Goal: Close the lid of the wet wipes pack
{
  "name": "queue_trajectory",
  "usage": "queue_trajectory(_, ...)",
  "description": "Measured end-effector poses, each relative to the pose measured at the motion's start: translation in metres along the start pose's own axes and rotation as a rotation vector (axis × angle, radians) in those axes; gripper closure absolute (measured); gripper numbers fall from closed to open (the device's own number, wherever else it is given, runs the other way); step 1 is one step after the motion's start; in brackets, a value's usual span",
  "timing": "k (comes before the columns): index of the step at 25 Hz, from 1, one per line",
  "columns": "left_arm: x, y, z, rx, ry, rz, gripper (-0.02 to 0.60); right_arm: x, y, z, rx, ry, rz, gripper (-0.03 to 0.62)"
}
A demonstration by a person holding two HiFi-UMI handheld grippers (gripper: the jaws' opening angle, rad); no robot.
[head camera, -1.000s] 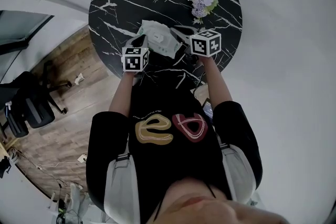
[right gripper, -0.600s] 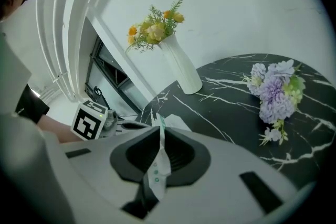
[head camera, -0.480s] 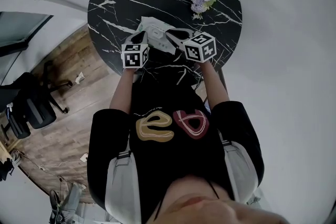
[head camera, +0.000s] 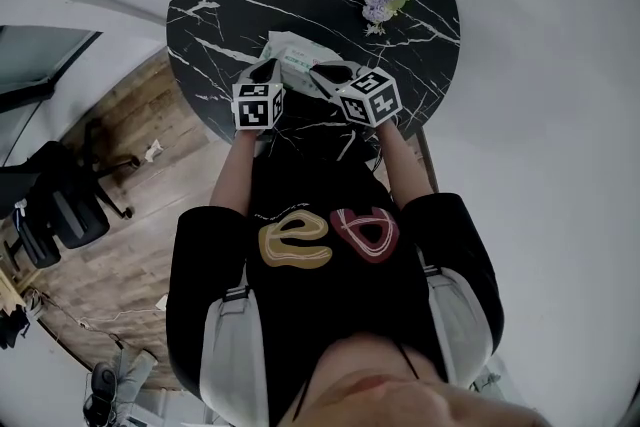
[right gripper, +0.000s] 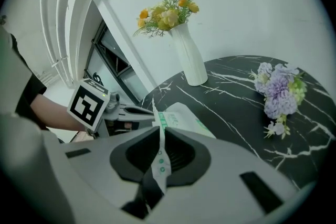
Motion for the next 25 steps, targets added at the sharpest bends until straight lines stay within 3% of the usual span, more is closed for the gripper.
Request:
queue_trajectory(7, 0.0, 0.0, -0.001, -0.001, 0.006, 0.003, 0.563, 0.01, -0.002, 0.01, -0.055, -0.046, 0.035, 0.556)
queue_trajectory(21, -0.007, -0.002, 0.003, 0.037, 0.01, -0.007, 0.561, 0.03, 0.003, 0.028, -0.059, -0.144, 0.096, 0.562)
queue_trajectory(25, -0.007, -0.003, 0.003, 0.012, 0.011, 0.002, 0.561, 0.034, 0.005, 0.028, -0.062, -0.168, 0.12, 0.568)
Point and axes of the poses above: the fingertips, and each gripper's own axes: x forward along the fingers, y to its right, z out of its underside, the point moved 1 cm from there along -x, backward along the fingers, and after that the axes turned 4 degrees about x, right-handed, at the moved point
